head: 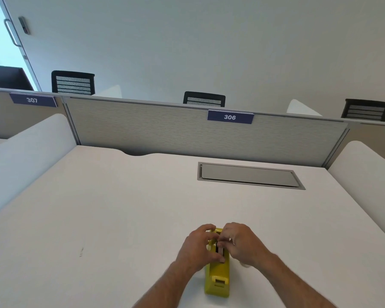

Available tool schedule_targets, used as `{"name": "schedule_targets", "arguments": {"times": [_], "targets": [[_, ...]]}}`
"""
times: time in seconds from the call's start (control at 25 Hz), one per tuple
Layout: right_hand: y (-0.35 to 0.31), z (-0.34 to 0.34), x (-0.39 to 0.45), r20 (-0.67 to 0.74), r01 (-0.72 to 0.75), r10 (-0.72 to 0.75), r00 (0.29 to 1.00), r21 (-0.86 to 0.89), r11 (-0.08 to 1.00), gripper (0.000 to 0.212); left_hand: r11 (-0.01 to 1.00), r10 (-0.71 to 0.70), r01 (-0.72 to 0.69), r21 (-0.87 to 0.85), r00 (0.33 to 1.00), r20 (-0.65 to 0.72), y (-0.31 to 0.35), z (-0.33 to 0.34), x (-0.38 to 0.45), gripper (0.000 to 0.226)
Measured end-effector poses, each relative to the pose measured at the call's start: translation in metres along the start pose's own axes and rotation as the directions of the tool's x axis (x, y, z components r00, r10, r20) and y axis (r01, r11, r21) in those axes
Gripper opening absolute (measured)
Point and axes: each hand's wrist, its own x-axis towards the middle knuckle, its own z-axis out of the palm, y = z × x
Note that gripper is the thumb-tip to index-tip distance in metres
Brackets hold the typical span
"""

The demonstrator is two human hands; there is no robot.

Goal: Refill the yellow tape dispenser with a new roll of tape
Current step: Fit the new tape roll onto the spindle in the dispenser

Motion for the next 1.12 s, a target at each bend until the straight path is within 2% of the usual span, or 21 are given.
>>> {"name": "schedule_targets", "arguments": {"times": [0.24, 0.48, 0.64, 0.8, 0.92, 1.12], "targets": [[-0.004, 0.001, -0.001, -0.048, -0.067, 0.065, 0.997, -0.037, 0.997, 0.011, 1.0, -0.001, 0.001, -0.005, 1.0, -0.006, -0.001, 0.0, 0.0, 0.065], [-0.01, 0.002, -0.005, -0.064, -0.062, 0.055, 0.996, -0.112, 0.992, 0.012, 1.0, 0.027, -0.027, -0.007, 1.0, -0.001, -0.003, 0.001, -0.001, 0.069], [-0.013, 0.0, -0.01, -0.078, -0.05, 0.039, 0.996, -0.14, 0.989, 0.012, 0.995, 0.094, -0.09, -0.04, 0.99, 0.104, -0.014, -0.006, -0.002, 0.094], [-0.017, 0.005, -0.019, -0.086, -0.027, 0.011, 0.996, -0.188, 0.982, 0.013, 0.99, 0.113, -0.127, 0.057, 0.972, 0.208, -0.021, -0.015, -0.002, 0.109], [-0.019, 0.011, -0.029, -0.089, -0.029, 0.012, 0.996, -0.197, 0.98, 0.014, 0.978, 0.078, -0.113, 0.174, 0.978, 0.194, -0.02, -0.015, -0.004, 0.112], [-0.023, 0.022, -0.045, -0.117, -0.044, 0.023, 0.993, -0.184, 0.982, 0.015, 0.96, 0.056, -0.102, 0.26, 0.982, 0.179, -0.021, -0.013, -0.004, 0.112]]}}
